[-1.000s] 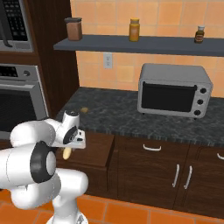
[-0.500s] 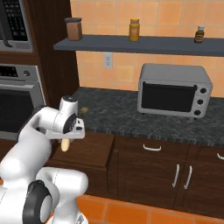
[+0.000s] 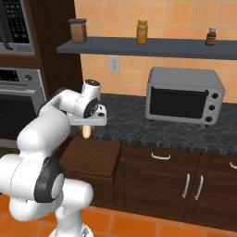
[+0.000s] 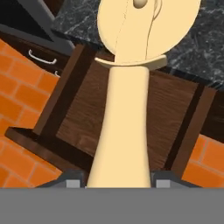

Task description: Pick the pizza cutter from the drawer and place it on the counter.

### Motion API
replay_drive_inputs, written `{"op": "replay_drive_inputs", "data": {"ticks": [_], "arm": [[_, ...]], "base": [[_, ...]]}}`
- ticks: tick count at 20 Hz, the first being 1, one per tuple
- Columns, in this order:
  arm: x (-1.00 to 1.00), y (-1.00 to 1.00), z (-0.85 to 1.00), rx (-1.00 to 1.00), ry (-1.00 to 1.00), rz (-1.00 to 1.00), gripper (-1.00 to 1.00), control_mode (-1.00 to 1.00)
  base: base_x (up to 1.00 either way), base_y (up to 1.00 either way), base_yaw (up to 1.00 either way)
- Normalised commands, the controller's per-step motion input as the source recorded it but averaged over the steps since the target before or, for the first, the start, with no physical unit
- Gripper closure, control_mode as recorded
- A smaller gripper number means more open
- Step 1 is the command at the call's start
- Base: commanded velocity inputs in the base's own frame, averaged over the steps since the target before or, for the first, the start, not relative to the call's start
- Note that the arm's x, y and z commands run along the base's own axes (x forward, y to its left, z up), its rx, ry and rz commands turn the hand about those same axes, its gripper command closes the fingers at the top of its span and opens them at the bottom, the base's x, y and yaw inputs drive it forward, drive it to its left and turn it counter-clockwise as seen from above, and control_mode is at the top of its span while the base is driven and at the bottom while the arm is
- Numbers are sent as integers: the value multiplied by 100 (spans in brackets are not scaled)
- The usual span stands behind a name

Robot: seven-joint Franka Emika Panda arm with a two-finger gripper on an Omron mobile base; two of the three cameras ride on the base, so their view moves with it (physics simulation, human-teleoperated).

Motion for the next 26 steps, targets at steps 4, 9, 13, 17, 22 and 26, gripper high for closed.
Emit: {"op": "replay_drive_inputs", "data": {"ticks": [4, 9, 13, 17, 22, 26], "arm": [[100, -18, -37, -3, 9, 0, 100, -100], [100, 13, -92, -12, 1, 0, 100, -100], [100, 0, -77, -3, 0, 0, 100, -100], [100, -13, -48, 0, 0, 1, 100, -100], [100, -12, -31, 0, 0, 2, 100, -100], [100, 0, -44, 0, 0, 1, -100, -100]], "base": [[0, 0, 0], [0, 0, 0], [0, 0, 0], [0, 0, 0], [0, 0, 0], [0, 0, 0]]}}
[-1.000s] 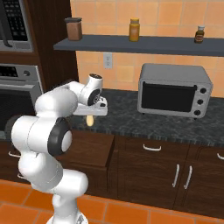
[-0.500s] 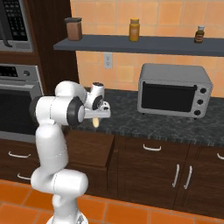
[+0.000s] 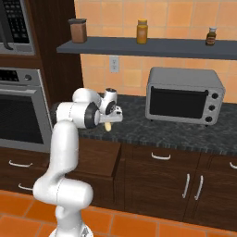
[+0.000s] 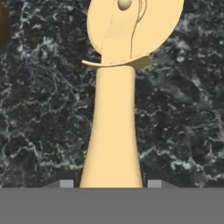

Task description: Pick the pizza cutter from the drawer and place it on the counter.

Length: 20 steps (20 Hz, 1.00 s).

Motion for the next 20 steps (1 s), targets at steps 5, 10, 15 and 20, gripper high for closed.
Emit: {"op": "replay_drive_inputs", "data": {"ticks": [5, 10, 15, 20], "arm": [[16, -11, -8, 0, 0, 2, -100, -100], [-42, -6, 19, 0, 0, 1, -100, -100], [-69, -2, 16, 0, -2, 1, -100, -100], [-100, -23, 30, 0, -18, 2, -100, -100]], "base": [[0, 0, 0], [0, 0, 0], [0, 0, 0], [0, 0, 0]]}}
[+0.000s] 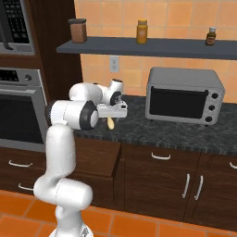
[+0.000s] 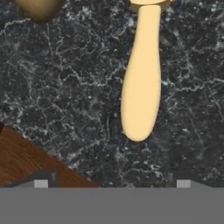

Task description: Pick the pizza cutter from the drawer and place it on the counter.

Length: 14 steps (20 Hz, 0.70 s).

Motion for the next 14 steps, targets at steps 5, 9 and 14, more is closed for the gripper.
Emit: {"op": "replay_drive_inputs", "data": {"ticks": [5, 9, 14], "arm": [[-100, -25, 71, 0, -48, 0, -100, -100], [-100, -24, 71, 1, -45, 0, -100, -100], [-100, -35, 81, 5, -18, 0, -100, -100]], "base": [[0, 0, 0], [0, 0, 0], [0, 0, 0]]}}
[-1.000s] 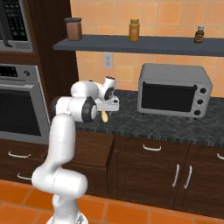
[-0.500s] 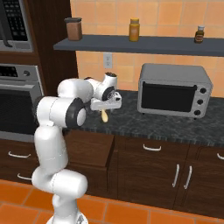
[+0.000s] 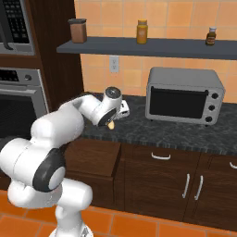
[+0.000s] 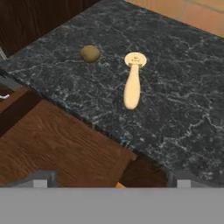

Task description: Pick the pizza cutter from the drawer and place it on the counter.

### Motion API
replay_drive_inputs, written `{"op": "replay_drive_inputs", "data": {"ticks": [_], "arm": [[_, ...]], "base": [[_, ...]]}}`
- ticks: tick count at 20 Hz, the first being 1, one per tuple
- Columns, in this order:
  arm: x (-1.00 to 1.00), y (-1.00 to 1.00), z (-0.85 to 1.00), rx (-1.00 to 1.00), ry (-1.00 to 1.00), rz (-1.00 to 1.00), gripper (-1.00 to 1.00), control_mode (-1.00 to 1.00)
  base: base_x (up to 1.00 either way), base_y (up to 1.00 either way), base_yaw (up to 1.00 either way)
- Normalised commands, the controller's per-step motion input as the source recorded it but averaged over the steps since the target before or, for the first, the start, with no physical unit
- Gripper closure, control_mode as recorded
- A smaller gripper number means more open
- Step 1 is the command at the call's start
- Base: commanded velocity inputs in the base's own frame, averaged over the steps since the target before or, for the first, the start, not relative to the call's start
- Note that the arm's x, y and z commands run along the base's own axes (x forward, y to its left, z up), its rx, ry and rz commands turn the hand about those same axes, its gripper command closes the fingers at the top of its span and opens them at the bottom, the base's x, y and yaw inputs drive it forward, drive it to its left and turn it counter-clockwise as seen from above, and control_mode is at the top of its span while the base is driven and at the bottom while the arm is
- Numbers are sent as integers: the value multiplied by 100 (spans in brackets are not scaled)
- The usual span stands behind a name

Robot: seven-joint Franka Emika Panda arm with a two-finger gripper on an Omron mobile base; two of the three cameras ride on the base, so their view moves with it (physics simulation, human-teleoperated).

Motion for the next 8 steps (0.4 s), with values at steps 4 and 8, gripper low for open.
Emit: {"op": "replay_drive_inputs", "data": {"ticks": [4, 8], "arm": [[-100, -24, 100, 0, -14, 0, -100, -100], [-100, -27, 100, 0, -13, 0, -100, -100]], "base": [[0, 0, 0], [0, 0, 0]]}}
